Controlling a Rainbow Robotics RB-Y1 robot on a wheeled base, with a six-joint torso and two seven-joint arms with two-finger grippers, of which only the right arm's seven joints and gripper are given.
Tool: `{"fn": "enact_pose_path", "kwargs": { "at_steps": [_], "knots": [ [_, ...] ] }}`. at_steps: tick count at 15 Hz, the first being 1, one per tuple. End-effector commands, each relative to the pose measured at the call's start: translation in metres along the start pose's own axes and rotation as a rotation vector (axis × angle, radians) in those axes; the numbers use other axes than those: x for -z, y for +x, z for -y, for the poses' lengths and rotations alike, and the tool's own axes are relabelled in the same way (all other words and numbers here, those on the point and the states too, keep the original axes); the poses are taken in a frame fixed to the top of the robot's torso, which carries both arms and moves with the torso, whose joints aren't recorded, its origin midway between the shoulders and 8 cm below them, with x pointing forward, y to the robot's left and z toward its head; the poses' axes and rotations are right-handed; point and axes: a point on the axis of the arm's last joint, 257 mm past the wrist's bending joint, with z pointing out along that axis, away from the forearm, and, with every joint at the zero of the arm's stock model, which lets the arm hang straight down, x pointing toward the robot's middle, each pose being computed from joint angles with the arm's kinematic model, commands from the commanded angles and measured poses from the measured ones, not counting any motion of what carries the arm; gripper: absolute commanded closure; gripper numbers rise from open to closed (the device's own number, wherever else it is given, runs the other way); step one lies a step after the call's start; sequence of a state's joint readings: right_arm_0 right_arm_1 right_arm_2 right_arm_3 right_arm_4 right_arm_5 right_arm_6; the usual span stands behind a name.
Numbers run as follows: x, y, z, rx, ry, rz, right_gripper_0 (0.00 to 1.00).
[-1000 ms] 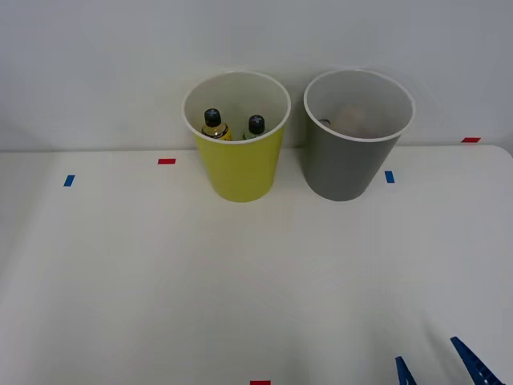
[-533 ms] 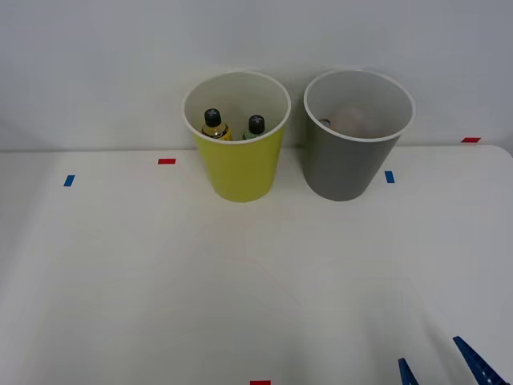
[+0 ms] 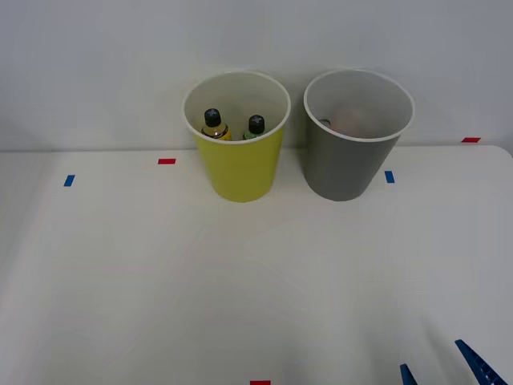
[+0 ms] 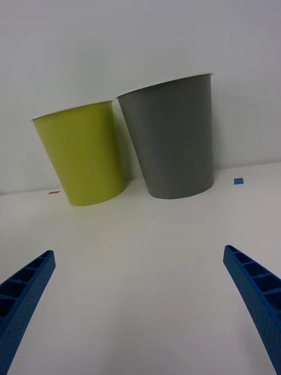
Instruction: Put cans in the gray bin, plastic bottles in the light green bin
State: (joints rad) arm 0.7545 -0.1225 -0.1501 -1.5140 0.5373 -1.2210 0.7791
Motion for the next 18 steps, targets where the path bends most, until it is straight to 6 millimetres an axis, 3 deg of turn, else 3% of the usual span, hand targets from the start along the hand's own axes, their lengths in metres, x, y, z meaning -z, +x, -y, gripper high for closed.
{"fn": "enact_pose_path", "kwargs": {
  "at_steps": [1, 18],
  "knots": [
    [0.0001, -0.0001, 0.0001, 0.0, 0.0, 0.0, 0.0],
    [0.0001, -0.0001, 0.0001, 0.0, 0.0, 0.0, 0.0]
  ]
}}
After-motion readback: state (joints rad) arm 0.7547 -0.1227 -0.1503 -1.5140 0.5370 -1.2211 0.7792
